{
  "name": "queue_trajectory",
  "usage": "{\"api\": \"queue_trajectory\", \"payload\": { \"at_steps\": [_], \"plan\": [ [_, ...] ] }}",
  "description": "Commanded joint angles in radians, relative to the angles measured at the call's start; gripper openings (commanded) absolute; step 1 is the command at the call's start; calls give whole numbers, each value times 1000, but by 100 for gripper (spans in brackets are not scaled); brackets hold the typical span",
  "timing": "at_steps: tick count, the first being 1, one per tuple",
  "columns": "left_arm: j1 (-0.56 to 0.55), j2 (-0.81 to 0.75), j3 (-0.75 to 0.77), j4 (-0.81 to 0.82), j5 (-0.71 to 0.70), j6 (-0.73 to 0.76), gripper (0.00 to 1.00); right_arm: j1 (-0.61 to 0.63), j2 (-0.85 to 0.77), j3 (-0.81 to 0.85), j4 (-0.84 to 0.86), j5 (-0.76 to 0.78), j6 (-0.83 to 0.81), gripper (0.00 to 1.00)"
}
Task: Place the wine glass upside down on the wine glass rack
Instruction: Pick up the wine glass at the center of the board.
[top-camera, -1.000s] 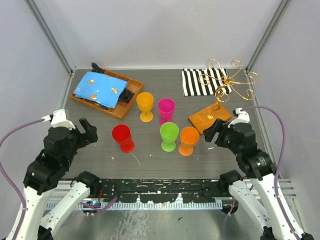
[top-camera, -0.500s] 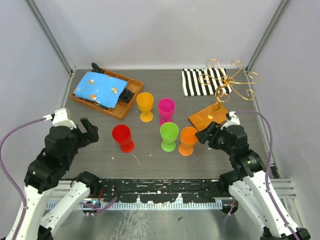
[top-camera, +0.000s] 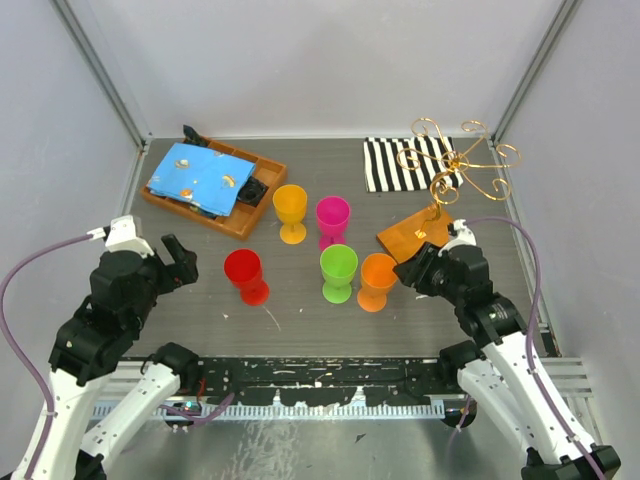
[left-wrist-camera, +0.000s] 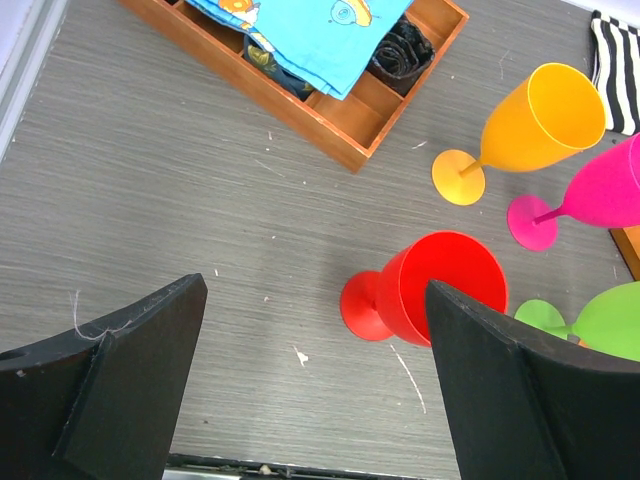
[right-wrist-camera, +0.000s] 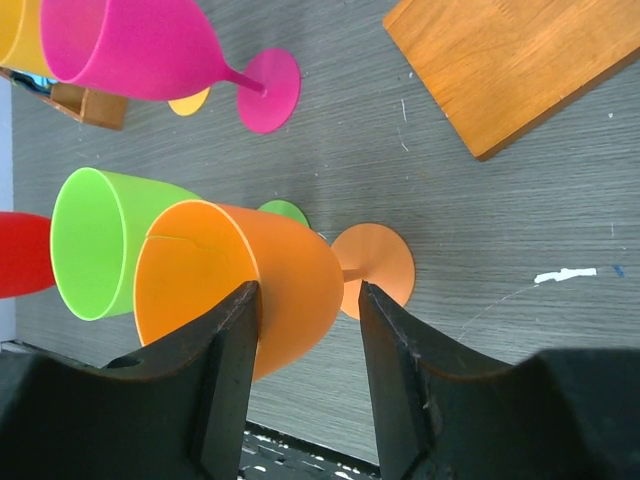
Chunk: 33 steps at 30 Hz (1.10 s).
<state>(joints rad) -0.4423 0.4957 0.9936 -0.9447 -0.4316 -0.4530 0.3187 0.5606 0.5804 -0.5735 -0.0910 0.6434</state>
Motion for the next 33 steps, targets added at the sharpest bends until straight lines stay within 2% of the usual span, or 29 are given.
{"api": "queue_trajectory", "payload": {
  "at_steps": [1,5,8,13,17,27,29,33],
  "plan": [
    [-3,6,-13,30,8,8,98,5,23,43,19,-18,-35,50],
    [-4,6,-13,30,8,7,98,3,0,54,7,-7,-61,56],
    [-4,4,-13,30,7,8,98,4,-24,69,-4,19,-81,57],
    [-4,4,-13,30,8,8,98,4,-28,73,18,-64,-101,58],
    [-3,0,-14,30,8,8,98,4,-84,60,52,-107,-116,65],
    [-5,1,-15,32,11,9,98,4,-139,59,21,-85,-143,83],
    [-3,-2,-14,31,12,10,98,5,-136,60,16,-87,-141,83],
    [-4,-2,-15,32,10,10,98,4,-81,79,-23,-72,-131,72]
  ]
}}
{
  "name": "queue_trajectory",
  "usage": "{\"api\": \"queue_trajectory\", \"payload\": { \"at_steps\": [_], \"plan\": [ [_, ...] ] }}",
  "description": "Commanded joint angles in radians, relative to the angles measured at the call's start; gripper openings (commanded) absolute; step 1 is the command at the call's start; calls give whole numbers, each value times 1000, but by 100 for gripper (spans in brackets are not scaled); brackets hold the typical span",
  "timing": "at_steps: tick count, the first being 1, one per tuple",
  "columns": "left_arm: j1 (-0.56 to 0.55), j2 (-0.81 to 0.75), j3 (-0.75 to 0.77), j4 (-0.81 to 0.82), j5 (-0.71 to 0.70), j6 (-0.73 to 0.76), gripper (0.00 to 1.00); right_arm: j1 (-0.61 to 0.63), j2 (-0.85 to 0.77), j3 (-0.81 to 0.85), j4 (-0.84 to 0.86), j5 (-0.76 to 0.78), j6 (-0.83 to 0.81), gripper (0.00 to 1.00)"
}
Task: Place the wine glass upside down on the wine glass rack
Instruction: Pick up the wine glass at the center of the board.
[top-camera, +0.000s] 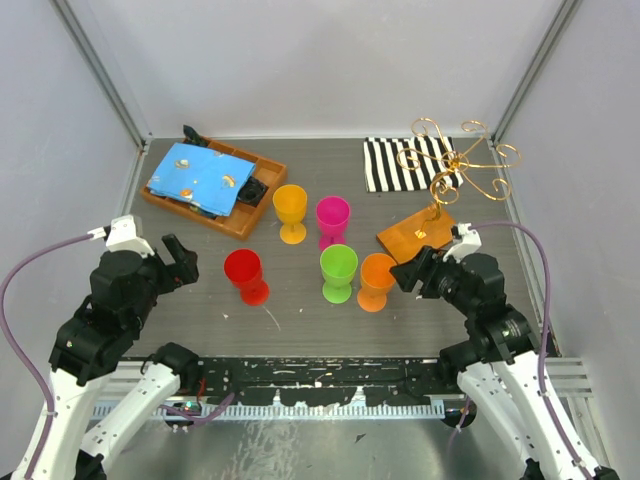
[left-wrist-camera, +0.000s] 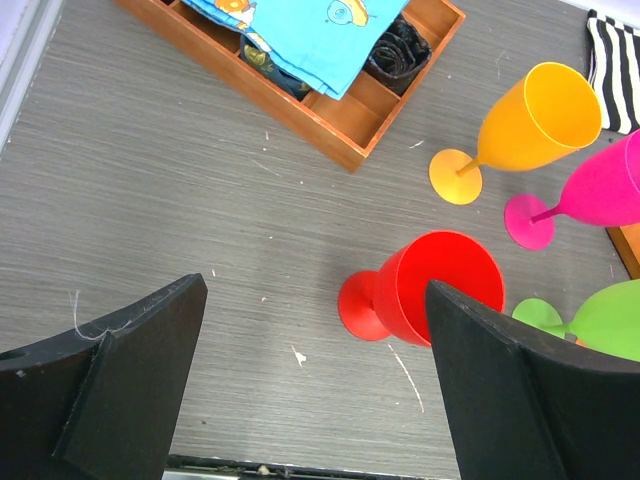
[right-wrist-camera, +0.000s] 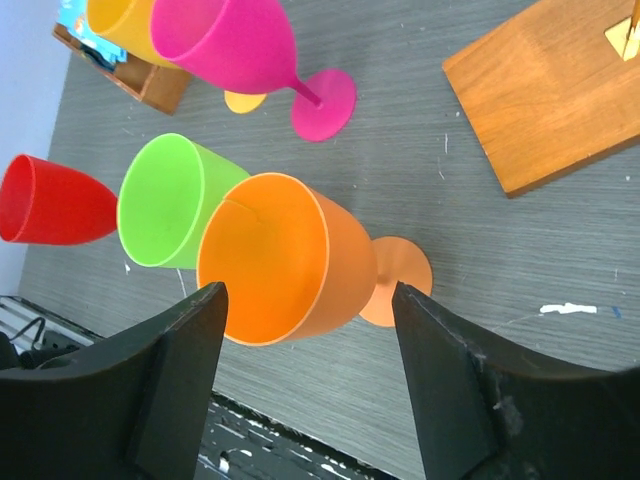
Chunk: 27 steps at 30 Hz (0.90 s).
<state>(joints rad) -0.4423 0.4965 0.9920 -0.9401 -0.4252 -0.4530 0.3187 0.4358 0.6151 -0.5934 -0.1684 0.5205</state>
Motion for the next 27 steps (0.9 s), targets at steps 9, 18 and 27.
{"api": "queue_trajectory", "payload": {
  "at_steps": [9,18,27],
  "plan": [
    [-4,-4,-15,28,2,9,98,3,141,49,9,-2,-17,57],
    [-5,1,-16,29,4,8,98,3,197,63,37,7,-27,52],
    [-3,9,-18,33,7,8,98,10,281,102,5,25,-66,50]
  ]
}}
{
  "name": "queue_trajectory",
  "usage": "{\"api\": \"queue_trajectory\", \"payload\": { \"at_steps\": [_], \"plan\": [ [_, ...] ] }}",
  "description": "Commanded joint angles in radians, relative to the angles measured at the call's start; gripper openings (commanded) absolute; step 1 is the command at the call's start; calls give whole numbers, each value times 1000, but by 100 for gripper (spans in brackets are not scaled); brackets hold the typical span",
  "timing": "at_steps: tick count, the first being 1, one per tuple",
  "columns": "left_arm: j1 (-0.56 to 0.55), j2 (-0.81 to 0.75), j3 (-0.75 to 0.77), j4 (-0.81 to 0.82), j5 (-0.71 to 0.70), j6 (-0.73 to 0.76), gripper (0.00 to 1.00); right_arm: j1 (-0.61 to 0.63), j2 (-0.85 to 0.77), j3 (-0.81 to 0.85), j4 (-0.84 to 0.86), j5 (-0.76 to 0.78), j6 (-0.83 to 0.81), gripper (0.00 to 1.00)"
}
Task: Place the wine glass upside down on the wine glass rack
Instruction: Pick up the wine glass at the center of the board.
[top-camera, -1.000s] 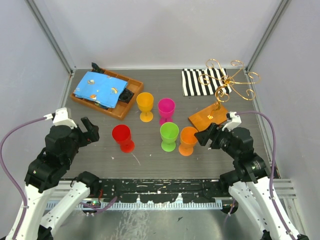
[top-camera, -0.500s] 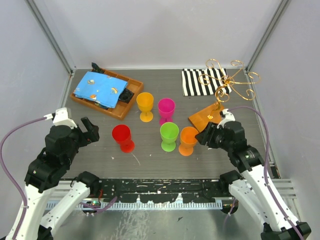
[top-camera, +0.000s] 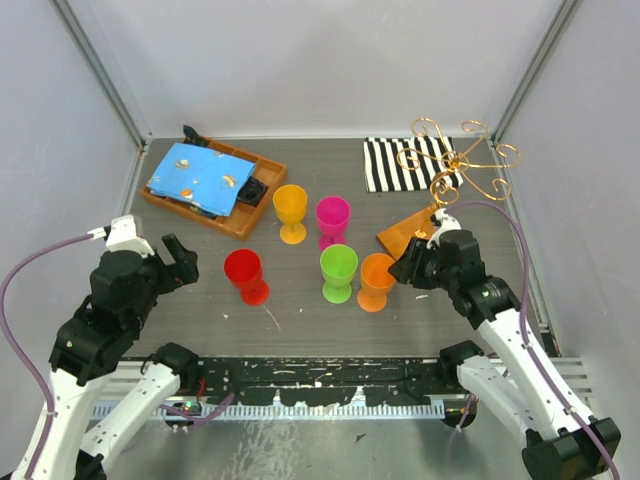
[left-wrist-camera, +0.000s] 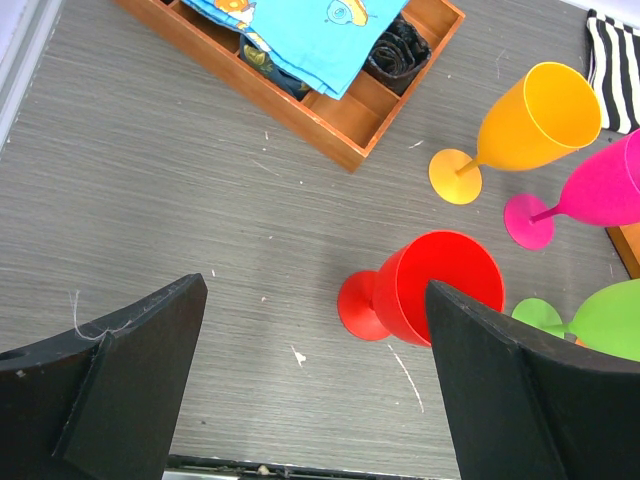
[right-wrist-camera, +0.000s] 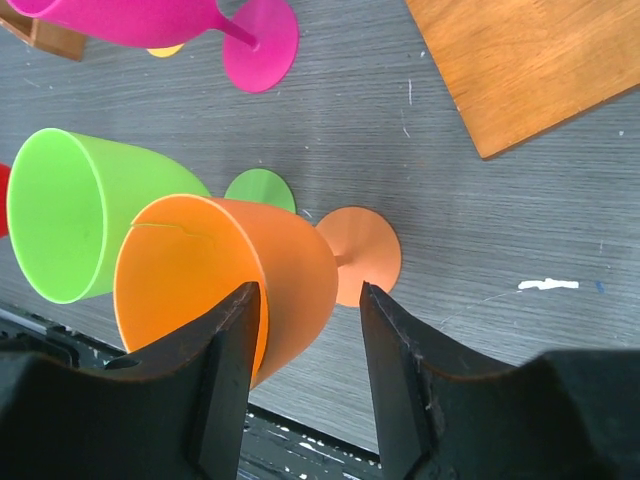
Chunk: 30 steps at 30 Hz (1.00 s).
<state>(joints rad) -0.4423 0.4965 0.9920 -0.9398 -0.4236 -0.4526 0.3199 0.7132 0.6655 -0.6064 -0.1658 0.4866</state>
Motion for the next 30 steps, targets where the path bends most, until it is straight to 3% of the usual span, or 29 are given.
{"api": "queue_trajectory", "payload": {
  "at_steps": [1,17,30],
  "plan": [
    [-3,12,-18,33,6,8,98,11,3,54,13,33,-34,50],
    [-3,30,-19,36,12,8,98,76,87,95,-20,88,-68,41],
    [-3,30,-19,35,12,8,98,85,85,131,-74,144,-82,21]
  ]
}}
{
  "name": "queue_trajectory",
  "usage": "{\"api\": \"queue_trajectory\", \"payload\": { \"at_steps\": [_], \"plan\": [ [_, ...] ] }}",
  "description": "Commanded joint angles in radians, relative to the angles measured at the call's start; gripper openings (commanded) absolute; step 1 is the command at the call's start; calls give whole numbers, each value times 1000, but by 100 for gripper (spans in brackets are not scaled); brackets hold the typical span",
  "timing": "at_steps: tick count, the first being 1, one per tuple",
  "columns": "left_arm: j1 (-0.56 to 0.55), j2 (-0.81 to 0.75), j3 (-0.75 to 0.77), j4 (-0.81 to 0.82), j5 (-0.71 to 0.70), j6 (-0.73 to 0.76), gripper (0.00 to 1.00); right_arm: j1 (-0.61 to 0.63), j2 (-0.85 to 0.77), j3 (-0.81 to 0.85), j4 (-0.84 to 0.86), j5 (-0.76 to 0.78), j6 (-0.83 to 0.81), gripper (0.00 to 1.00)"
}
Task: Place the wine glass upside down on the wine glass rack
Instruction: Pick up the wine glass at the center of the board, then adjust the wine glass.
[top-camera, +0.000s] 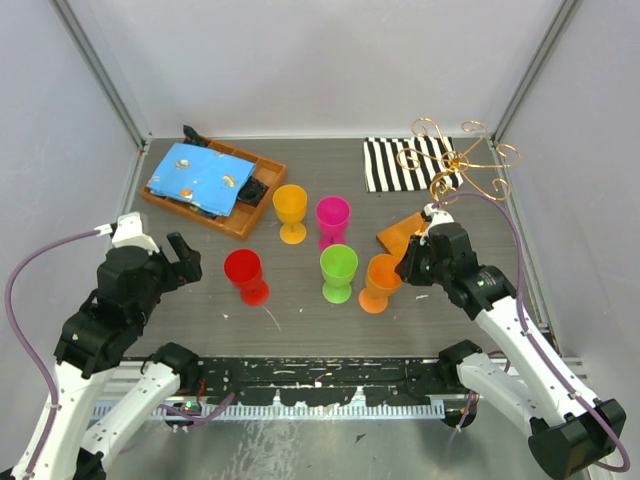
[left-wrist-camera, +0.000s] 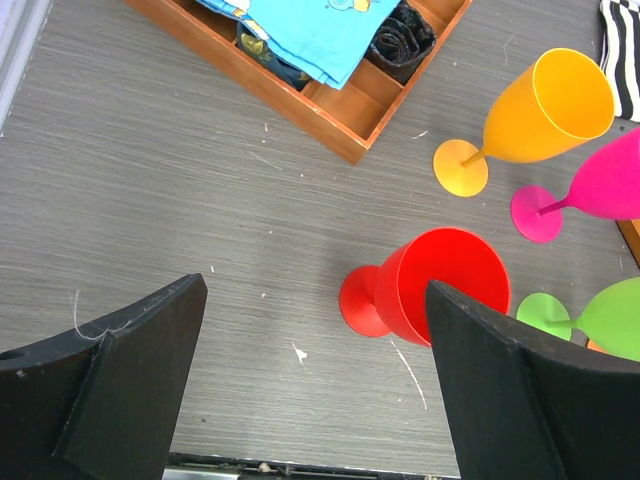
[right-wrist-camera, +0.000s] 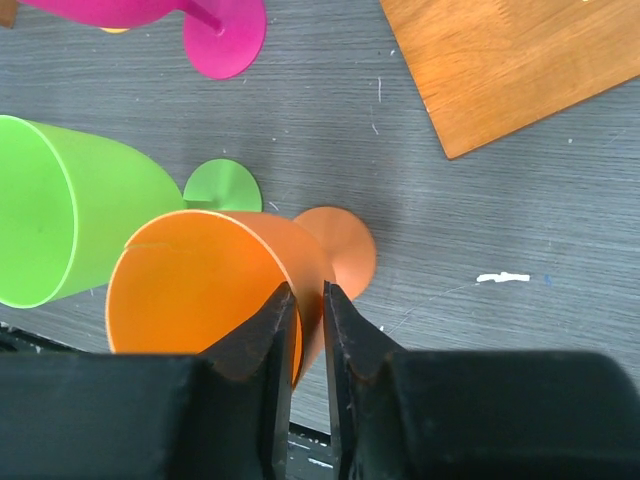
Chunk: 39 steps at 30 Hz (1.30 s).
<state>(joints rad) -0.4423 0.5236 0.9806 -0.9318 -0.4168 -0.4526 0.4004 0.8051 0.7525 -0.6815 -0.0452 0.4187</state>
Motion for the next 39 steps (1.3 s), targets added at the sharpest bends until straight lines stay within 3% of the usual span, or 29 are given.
{"api": "queue_trajectory", "payload": {
  "at_steps": [1,13,23,29,31,36,39],
  "plan": [
    [-3,3,-8,28,5,8,98,4,-8,45,-1,28,-13,20],
    [-3,3,-9,29,3,8,98,8,-60,71,-48,75,5,6],
    [-3,-30,-16,54,28,17,98,7,-118,161,-160,143,10,3],
    [-3,-18,20,167,239,161,98,6,-139,282,-271,224,-30,1],
    [-3,49,84,156,304,195,100,6,-133,325,-308,247,-48,1],
    [-14,231,207,126,526,208,91,6,-142,420,-353,280,-68,1],
    [-102,257,207,185,520,194,91,7,-156,498,-365,301,-72,1]
  ]
}}
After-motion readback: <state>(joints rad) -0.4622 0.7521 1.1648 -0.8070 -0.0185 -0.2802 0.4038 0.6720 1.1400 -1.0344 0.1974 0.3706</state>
